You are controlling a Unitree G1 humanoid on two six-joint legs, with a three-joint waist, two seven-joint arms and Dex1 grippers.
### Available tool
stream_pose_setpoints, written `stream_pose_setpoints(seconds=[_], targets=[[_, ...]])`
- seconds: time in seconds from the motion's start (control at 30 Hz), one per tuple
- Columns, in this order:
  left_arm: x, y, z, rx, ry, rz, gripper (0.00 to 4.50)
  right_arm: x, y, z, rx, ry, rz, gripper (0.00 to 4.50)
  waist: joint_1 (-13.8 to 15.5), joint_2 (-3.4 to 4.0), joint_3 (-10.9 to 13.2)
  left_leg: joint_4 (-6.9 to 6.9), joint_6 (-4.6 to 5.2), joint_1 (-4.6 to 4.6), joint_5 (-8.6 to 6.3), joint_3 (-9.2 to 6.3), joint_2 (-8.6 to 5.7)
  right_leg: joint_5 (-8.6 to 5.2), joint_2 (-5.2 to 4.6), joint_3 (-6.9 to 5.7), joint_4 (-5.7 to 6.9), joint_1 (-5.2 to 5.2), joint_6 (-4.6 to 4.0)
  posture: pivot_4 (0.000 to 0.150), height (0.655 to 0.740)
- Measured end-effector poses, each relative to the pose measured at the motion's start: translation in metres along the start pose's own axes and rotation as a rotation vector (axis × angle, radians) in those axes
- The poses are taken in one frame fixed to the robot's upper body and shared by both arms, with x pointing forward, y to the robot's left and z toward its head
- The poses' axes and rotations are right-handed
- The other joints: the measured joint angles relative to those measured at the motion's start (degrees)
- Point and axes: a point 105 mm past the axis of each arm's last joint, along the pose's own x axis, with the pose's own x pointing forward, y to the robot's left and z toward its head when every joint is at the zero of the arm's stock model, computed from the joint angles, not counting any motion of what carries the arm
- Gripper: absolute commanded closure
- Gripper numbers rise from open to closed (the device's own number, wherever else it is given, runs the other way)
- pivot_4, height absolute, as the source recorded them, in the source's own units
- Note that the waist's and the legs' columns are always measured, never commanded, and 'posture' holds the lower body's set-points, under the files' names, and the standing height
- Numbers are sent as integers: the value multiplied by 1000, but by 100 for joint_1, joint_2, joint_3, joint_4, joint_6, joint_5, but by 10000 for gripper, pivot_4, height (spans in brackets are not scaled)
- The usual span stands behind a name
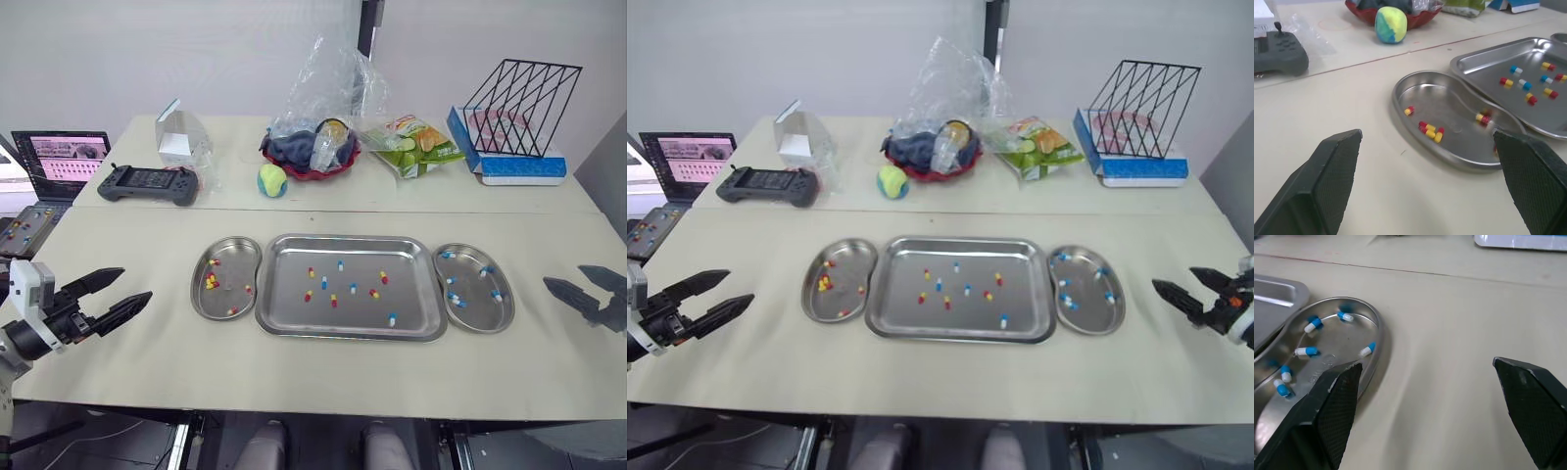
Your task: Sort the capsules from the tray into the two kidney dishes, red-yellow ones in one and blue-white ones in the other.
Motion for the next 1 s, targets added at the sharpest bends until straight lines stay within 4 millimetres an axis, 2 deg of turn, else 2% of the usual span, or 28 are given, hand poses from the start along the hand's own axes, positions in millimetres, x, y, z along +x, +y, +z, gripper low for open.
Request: stream_pose_setpoints(seconds=[0.27,0.37,0.57,0.63,0.7,0.77,0.87,1.0], targets=[[-1,0,-2,26,10,4,0,-4,2,-6,-1,-4,9,245,15,0,0,1,0,0,0,0,-1,0,0,0,0,2,0,1500,7391],[1,0,2,10,-2,0,0,-5,14,-8,17,17,80,245,17,0,0,4,0,-1,0,0,-1,0,0,0,-1,4,0,1500,7391],[14,0,17,7,-32,-20,0,-3,36,4,-38,14,185,245,19,0,0,4,1,1,0,0,-1,0,0,0,1,5,0,1500,7391],[32,-1,24,4,-18,-41,0,-6,53,6,-58,29,257,245,68,0,0,9,0,-2,0,-2,-1,0,-1,-5,2,10,1,1500,7391],[61,-14,37,25,-7,-119,0,-4,82,14,-98,22,384,245,107,-1,0,23,1,-7,-1,-2,-3,0,-1,-4,1,15,1,1500,7391],[80,-28,49,44,-19,-189,0,-7,99,17,-139,29,447,245,105,-4,-1,31,6,-2,-4,-2,-4,0,0,-5,1,24,1,1500,7391],[103,-49,52,31,12,-293,0,-10,106,13,-141,55,462,245,104,-4,-1,32,9,1,-6,-2,-5,0,0,-5,-1,29,1,1500,7391],[134,-85,55,7,52,-449,0,-15,115,17,-170,50,472,245,93,-8,1,35,9,-1,-6,-2,-5,0,0,-8,0,31,1,1500,7391]])
